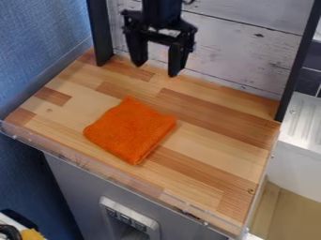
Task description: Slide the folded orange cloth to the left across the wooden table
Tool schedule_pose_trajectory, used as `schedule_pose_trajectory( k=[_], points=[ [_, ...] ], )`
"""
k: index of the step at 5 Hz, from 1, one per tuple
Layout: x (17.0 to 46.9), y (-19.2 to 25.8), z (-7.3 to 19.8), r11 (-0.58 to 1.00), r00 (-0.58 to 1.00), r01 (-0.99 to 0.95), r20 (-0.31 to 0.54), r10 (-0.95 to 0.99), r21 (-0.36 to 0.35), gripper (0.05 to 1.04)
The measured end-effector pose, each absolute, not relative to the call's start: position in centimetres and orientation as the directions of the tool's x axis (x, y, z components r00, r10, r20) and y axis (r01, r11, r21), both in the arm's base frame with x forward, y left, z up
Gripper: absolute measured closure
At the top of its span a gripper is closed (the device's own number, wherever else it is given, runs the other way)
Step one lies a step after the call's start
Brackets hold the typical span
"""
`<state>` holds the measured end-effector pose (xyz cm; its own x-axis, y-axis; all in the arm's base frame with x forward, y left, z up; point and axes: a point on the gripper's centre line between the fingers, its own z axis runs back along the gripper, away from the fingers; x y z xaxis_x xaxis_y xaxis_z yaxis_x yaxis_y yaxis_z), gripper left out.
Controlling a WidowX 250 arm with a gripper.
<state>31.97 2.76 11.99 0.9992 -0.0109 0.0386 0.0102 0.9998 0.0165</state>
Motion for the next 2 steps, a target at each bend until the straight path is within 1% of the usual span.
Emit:
schedule_pose_trajectory(
  k=[1, 2],
  points=[
    [32.44, 2.45, 12.99, 1.000, 0.999, -0.001, 0.048, 0.000, 0.016, 0.084],
    [32.19, 2.14, 13.06, 1.000, 1.000, -0.009, 0.030, 0.008, 0.015, 0.084]
  ],
)
